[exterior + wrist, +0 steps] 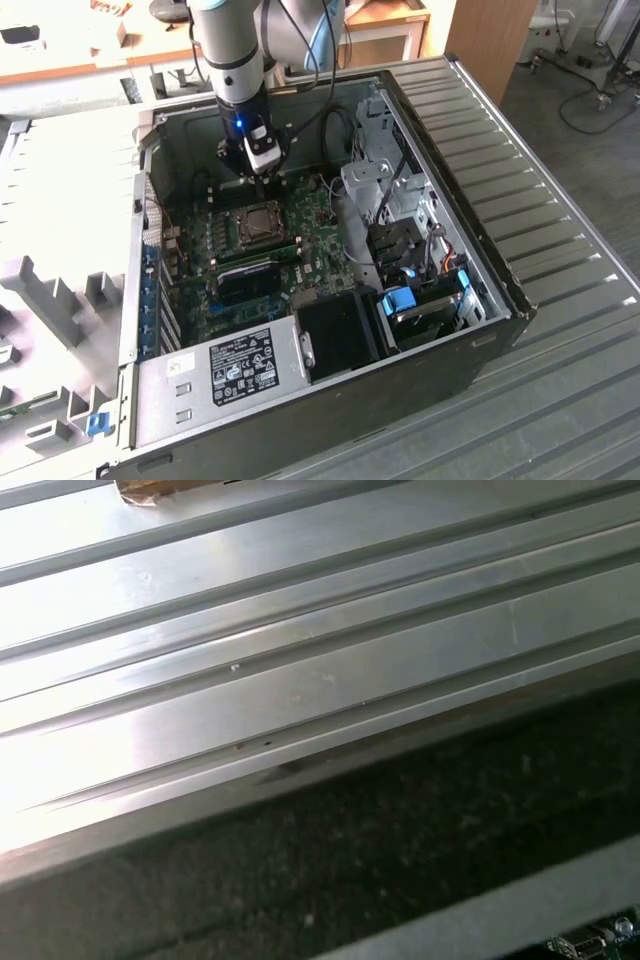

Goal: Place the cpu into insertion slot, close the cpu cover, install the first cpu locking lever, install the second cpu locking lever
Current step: 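Install the first cpu locking lever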

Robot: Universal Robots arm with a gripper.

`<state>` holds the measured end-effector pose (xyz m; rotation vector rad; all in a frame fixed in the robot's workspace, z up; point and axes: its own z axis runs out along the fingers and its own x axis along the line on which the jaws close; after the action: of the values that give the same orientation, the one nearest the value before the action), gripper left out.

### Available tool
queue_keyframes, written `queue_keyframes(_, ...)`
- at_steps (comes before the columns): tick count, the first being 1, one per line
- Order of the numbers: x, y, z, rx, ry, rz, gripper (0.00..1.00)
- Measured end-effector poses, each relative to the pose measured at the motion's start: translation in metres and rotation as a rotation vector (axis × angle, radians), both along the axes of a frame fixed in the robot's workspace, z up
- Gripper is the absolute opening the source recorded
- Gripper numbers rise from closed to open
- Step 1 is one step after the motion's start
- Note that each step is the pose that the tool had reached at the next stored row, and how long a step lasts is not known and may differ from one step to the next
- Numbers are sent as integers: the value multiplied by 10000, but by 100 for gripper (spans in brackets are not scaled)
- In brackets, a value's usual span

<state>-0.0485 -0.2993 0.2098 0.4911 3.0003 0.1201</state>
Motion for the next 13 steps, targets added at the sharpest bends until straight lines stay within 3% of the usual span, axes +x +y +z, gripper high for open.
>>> queue_keyframes(4, 1, -1, -12, -23, -216, 38, 11)
queue_keyframes(9, 0, -49, -13, -118, -298, 97, 11)
queue_keyframes(13, 0, -85, -25, -123, -395, 171, 11)
